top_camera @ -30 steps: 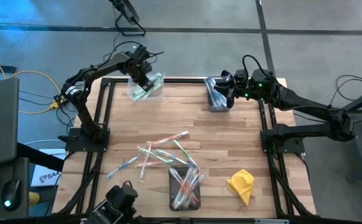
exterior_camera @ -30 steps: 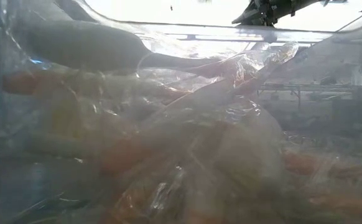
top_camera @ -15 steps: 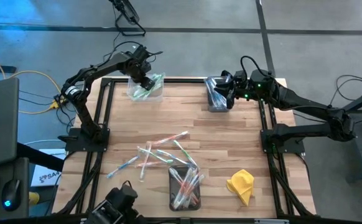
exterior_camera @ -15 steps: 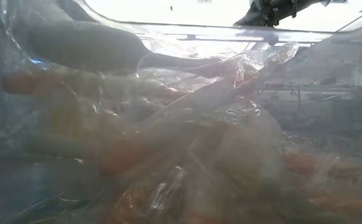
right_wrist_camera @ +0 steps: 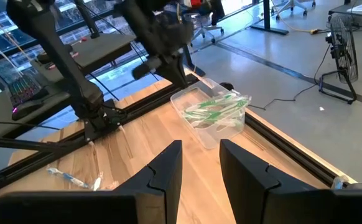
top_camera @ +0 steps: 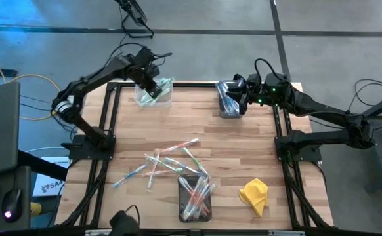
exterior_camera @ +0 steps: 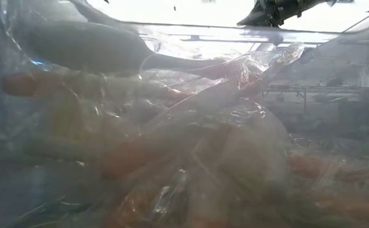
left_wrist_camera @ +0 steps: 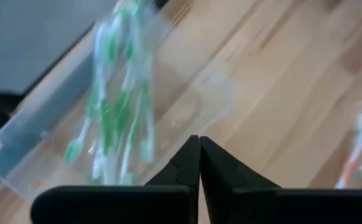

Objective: Pick & Place Toothbrushes
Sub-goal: Put the orange toothbrush into the bottom black bin

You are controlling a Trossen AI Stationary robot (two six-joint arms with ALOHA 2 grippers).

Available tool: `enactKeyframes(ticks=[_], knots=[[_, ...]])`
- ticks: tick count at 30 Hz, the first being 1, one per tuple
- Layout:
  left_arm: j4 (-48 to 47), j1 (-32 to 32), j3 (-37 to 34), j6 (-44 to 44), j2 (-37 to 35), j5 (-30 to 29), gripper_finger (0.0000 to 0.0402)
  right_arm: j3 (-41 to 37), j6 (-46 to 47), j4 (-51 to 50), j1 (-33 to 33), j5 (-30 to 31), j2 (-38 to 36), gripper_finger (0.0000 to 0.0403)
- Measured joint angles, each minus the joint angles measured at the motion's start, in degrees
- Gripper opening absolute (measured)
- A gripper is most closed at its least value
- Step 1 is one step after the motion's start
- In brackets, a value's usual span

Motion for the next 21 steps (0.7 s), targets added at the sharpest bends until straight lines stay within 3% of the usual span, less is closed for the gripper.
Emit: enactKeyframes(ticks=[10, 15, 21], knots=[[9.5, -13.6, 0.0, -12.9, -4.5, 0.1, 0.0017, 0.0, 0.0, -0.1, 0.0, -0.3, 0.0, 0.0100], [11.5, -20.7, 0.0, -14.4, -4.6, -0.1, 0.0017, 0.0, 0.0, -0.1, 0.0, 0.1, 0.0, 0.0100], [11.5, -26.3, 0.0, -14.4, -4.6, -6.2, 0.0017, 0.0, 0.4, -0.1, 0.0, 0.0, 0.0, 0.0100]])
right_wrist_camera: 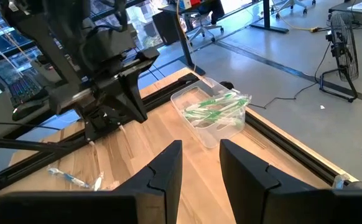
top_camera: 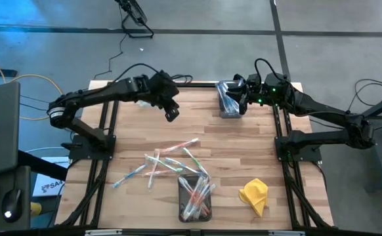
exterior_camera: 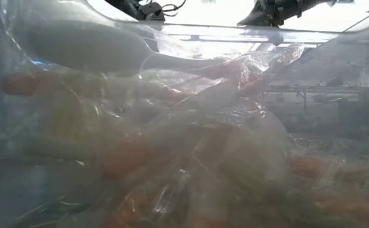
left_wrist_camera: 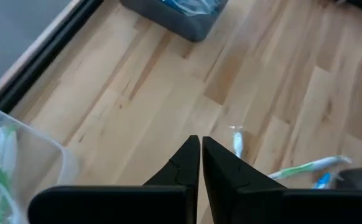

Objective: Pick & Place Toothbrushes
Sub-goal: Put the orange toothbrush into the bottom black bin

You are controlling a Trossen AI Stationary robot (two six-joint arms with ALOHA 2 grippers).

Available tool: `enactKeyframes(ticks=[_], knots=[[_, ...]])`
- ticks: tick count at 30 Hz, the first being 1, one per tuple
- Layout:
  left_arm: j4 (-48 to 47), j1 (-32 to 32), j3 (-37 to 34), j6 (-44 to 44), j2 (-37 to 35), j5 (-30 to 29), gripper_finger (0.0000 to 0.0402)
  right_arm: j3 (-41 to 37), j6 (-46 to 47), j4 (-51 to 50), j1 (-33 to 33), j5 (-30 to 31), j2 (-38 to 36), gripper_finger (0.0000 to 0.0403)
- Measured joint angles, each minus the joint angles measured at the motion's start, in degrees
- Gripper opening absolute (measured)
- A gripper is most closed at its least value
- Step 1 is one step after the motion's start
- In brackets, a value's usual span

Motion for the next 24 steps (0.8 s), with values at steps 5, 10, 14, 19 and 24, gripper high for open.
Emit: enactKeyframes(ticks=[5, 10, 14, 19, 24], knots=[[0.0, -1.4, 0.0, 0.0, 0.0, -2.5, 0.0017, 0.0, 0.6, 0.0, 0.0, 0.0, 0.0, 0.0100], [0.0, -1.3, 0.0, 0.0, 0.0, -2.6, 0.0017, 0.0, 3.0, 0.0, 0.0, 0.0, 0.0, 0.0100], [0.0, -1.2, 0.0, 1.4, 0.0, -3.1, 0.0017, 0.0, 3.1, 0.0, 0.0, 0.9, 0.0, 0.0100], [0.0, -1.2, 0.0, 3.2, 0.0, -3.6, 0.0017, 0.0, 3.1, 0.0, 0.0, 2.5, 0.0, 0.0100], [0.0, -1.2, 0.0, 3.5, 0.0, -3.6, 0.0017, 0.0, 3.1, 0.0, 0.0, 3.2, 0.0, 0.0100]])
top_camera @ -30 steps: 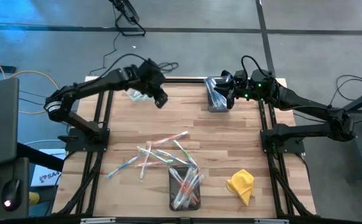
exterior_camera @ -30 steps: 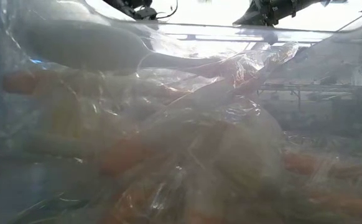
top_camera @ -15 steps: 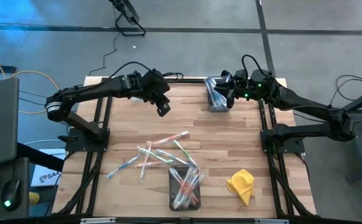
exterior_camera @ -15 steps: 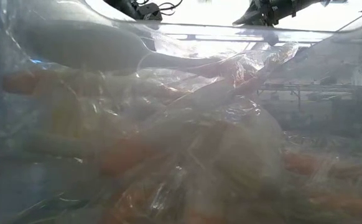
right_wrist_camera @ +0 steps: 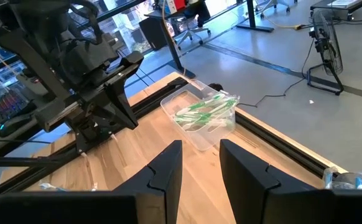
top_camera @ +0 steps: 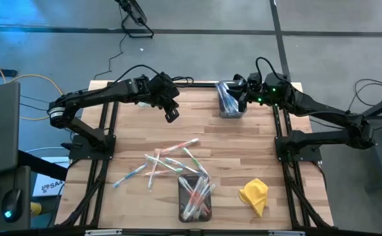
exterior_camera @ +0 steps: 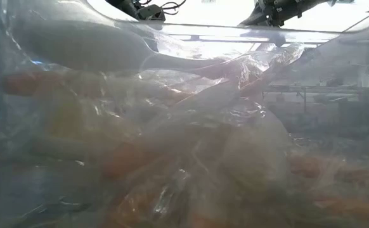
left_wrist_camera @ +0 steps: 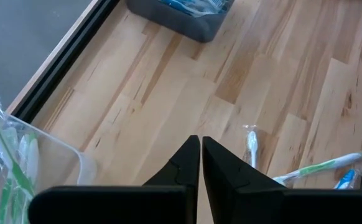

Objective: Pick & Place Toothbrushes
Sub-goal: Put the orange toothbrush into the bottom black bin

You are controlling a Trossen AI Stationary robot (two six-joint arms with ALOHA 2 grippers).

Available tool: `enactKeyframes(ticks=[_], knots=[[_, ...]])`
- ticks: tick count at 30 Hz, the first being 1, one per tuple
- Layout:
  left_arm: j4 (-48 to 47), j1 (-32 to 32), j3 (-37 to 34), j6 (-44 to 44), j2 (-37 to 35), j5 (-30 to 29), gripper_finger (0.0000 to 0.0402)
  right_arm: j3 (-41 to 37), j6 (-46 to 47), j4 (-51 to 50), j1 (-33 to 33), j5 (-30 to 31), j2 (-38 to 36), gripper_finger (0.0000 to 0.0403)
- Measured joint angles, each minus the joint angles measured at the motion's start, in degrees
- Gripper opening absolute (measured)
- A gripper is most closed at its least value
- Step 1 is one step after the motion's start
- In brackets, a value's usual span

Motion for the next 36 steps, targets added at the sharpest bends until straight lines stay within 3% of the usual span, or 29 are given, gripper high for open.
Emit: enactKeyframes(ticks=[21, 25, 36], knots=[[0.0, 0.0, 0.0, -0.5, 0.0, 0.0, 0.0017, 0.0, 0.0, 0.0, 0.0, 0.0, 0.0, 0.0100], [-1.1, -0.1, 0.0, -0.7, 0.0, 3.0, 0.0017, 0.0, 0.0, 0.0, 0.0, 0.0, 0.0, 0.0100], [-5.7, -7.9, 0.0, -0.7, 0.0, 4.7, 0.0017, 0.0, -2.3, -0.4, 0.0, 0.0, 0.0, 0.0100]])
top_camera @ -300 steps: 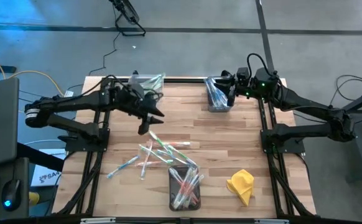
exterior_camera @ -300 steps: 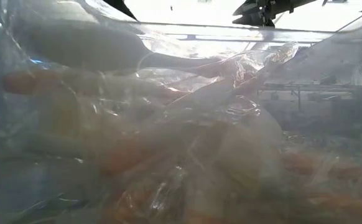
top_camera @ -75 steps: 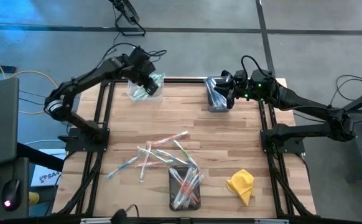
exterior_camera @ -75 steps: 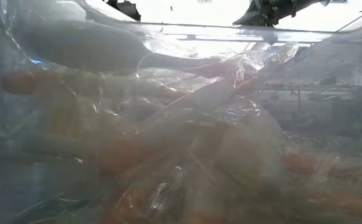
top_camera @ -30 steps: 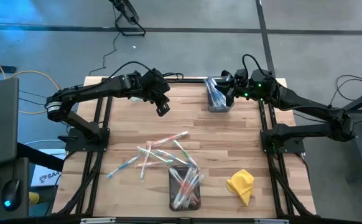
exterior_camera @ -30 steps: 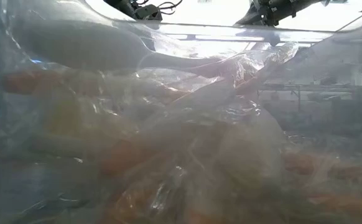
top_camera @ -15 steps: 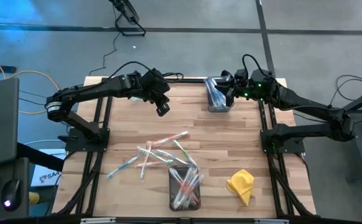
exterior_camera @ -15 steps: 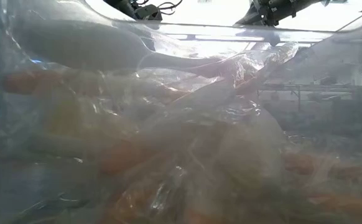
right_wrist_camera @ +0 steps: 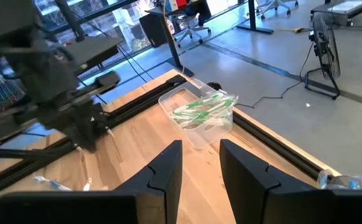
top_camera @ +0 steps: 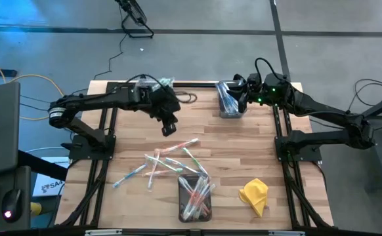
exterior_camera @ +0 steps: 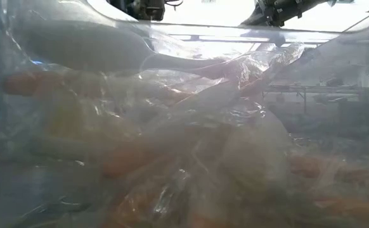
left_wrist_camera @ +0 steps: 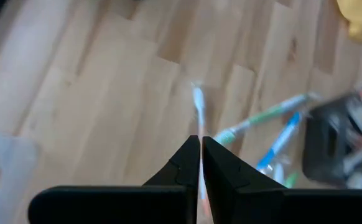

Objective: Pick & Place Toothbrushes
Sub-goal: Put the orange toothbrush into the bottom black bin

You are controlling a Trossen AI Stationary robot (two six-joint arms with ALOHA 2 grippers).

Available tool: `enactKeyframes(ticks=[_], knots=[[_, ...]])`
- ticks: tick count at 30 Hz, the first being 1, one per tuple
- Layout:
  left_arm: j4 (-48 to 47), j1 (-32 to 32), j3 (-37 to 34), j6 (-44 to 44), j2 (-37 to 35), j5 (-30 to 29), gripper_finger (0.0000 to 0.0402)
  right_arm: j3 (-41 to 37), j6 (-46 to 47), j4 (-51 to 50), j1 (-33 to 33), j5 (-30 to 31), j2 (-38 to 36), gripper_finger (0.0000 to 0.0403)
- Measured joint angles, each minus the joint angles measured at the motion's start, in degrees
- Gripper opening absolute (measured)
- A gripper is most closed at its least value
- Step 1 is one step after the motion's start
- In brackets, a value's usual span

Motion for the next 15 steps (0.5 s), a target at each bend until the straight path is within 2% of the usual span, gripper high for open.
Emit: enactKeyframes(ticks=[10, 15], knots=[[-3.7, -6.6, 0.0, -0.5, 0.0, 0.1, 0.0017, 0.0, -1.0, 0.0, 0.0, -0.1, 0.0, 0.0100], [-4.5, -7.3, 0.0, -7.8, 0.4, -2.1, 0.0018, 0.0, -1.0, -0.3, 0.0, -0.2, 0.0, 0.0100]])
